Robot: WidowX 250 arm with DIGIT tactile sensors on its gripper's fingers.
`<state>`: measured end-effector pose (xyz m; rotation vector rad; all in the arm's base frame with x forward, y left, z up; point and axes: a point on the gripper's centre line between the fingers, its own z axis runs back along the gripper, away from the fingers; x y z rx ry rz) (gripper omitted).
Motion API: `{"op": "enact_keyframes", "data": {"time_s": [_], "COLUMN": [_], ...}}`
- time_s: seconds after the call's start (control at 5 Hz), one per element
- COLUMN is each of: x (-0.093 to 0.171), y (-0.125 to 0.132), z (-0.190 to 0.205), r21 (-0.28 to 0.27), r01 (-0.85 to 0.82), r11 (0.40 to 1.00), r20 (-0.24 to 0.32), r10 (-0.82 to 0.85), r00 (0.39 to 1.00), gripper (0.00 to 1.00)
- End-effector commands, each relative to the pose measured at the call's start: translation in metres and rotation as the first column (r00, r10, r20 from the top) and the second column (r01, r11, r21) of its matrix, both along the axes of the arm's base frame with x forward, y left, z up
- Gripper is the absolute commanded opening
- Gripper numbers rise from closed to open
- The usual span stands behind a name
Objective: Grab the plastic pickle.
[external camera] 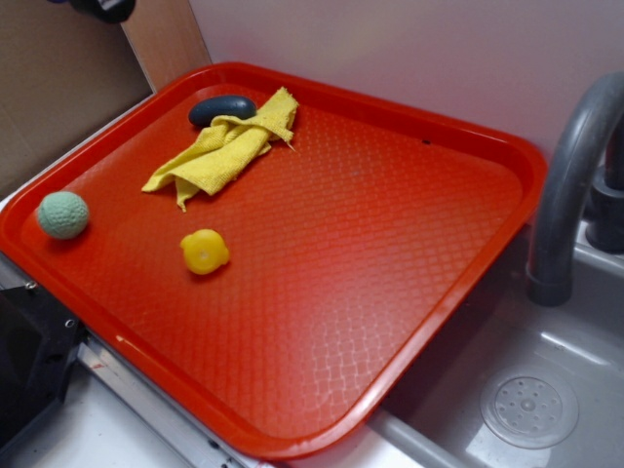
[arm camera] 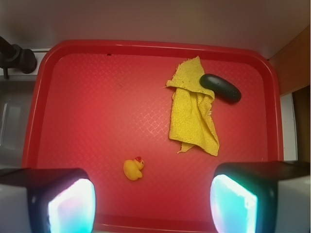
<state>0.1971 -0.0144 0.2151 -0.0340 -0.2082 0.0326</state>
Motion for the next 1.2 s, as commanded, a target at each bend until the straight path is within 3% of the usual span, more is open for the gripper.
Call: {"op": "enact_keyframes", "data": {"time_s": [0.0, 0.2, 0.4, 0.6, 0.8, 1.0], "x": [0.0, 0.01, 0.036, 0.061, 0.082, 0.098], "y": [0.0, 0.007, 0.032, 0.049, 0.072, 0.089], "z": [0.0, -0.012, -0.026, -0.04, -0.055, -0.077], "r21": [0.0, 0.063, 0.166, 0.228, 0.271, 0.272], "r01": [0.0, 0.175, 0.394, 0.6, 0.639, 0.629], "r11": [1.0, 0.983, 0.904, 0.767, 0.72, 0.728], "r20": [0.0, 0.085, 0.175, 0.156, 0.135, 0.085], "r10": [0.0, -0.18, -0.42, -0.637, -0.686, -0.669], "r00": [1.0, 0.98, 0.89, 0.755, 0.715, 0.738], "gripper": [1.0, 1.0, 1.0, 1.0, 1.0, 1.0]}}
